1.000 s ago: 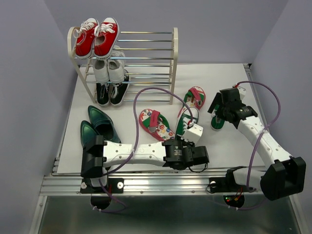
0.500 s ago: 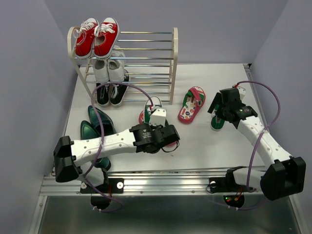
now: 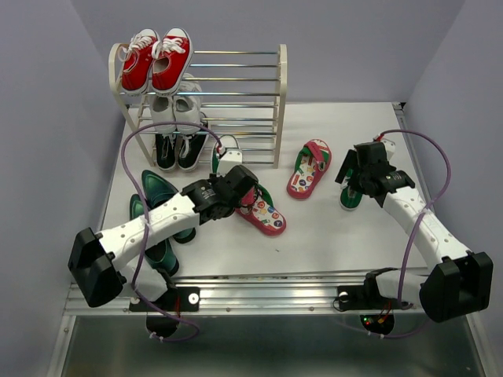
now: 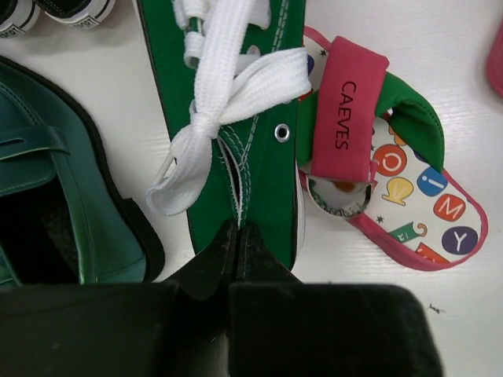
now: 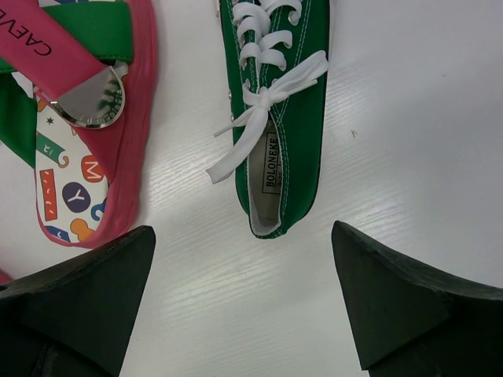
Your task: Place and organize the shoes onto the shoe shelf
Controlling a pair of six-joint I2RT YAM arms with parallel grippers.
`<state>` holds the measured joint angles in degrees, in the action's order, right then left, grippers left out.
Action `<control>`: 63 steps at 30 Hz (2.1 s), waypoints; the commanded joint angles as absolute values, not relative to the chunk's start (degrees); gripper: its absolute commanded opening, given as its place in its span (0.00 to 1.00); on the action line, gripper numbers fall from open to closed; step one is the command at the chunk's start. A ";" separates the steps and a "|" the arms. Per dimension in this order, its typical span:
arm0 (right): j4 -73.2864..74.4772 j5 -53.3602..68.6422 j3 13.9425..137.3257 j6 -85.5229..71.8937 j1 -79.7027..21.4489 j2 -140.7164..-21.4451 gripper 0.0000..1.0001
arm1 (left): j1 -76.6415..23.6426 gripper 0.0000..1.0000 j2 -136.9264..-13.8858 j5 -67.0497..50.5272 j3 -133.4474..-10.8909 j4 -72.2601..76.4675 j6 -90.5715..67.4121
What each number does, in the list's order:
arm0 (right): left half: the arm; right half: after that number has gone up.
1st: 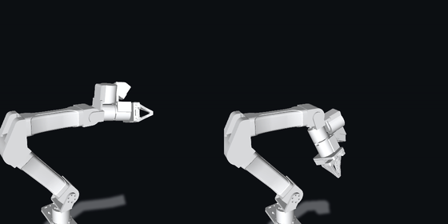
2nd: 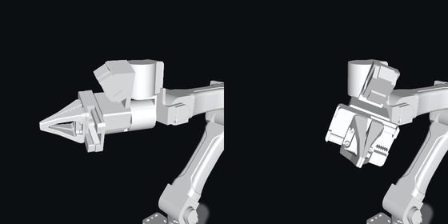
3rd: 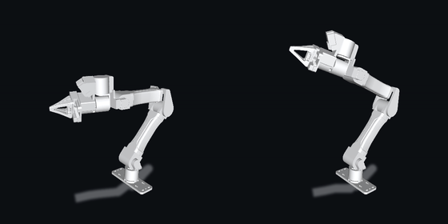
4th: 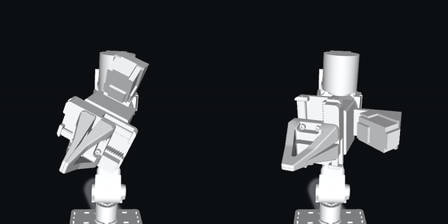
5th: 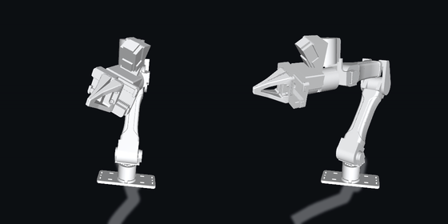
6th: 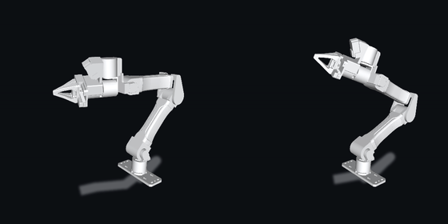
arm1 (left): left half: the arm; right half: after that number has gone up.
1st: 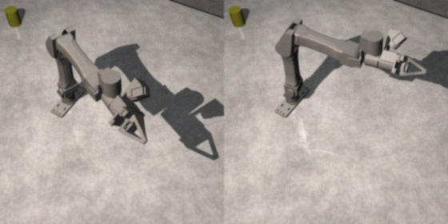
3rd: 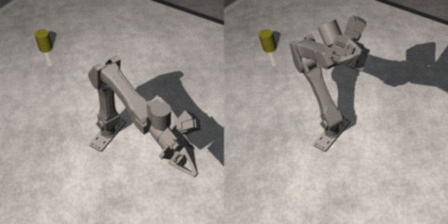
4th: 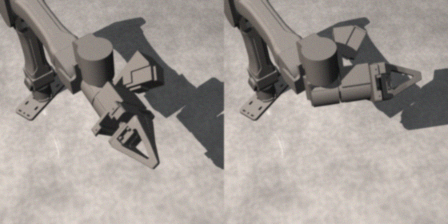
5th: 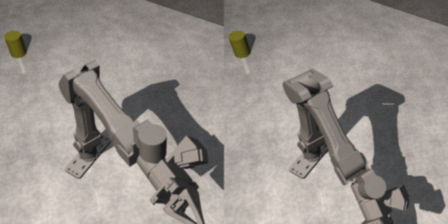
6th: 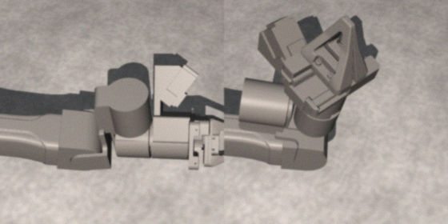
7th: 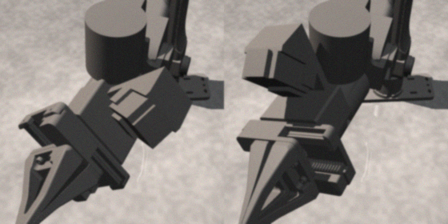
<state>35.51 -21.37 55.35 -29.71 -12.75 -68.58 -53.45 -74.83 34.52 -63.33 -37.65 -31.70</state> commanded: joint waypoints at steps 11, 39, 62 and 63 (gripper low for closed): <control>32.96 -19.16 56.69 -27.86 -12.48 -68.12 1.00 | -41.85 0.00 -78.66 32.97 -64.60 -17.51 -14.16; 32.96 -19.42 56.43 -26.98 -12.48 -67.50 1.00 | -31.03 0.00 -97.82 31.90 -79.18 -2.46 -3.69; 33.05 -18.72 56.16 -26.37 -12.48 -67.85 1.00 | -29.18 0.00 -105.47 29.79 -81.56 0.88 -7.21; 33.05 -18.72 56.08 -26.37 -12.48 -67.85 1.00 | -29.18 0.00 -105.64 29.97 -81.65 0.79 -7.64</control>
<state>35.51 -18.59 55.35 -27.16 -12.78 -68.36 -29.85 -106.02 27.49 -77.34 -4.19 -6.66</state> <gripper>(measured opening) 0.997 0.041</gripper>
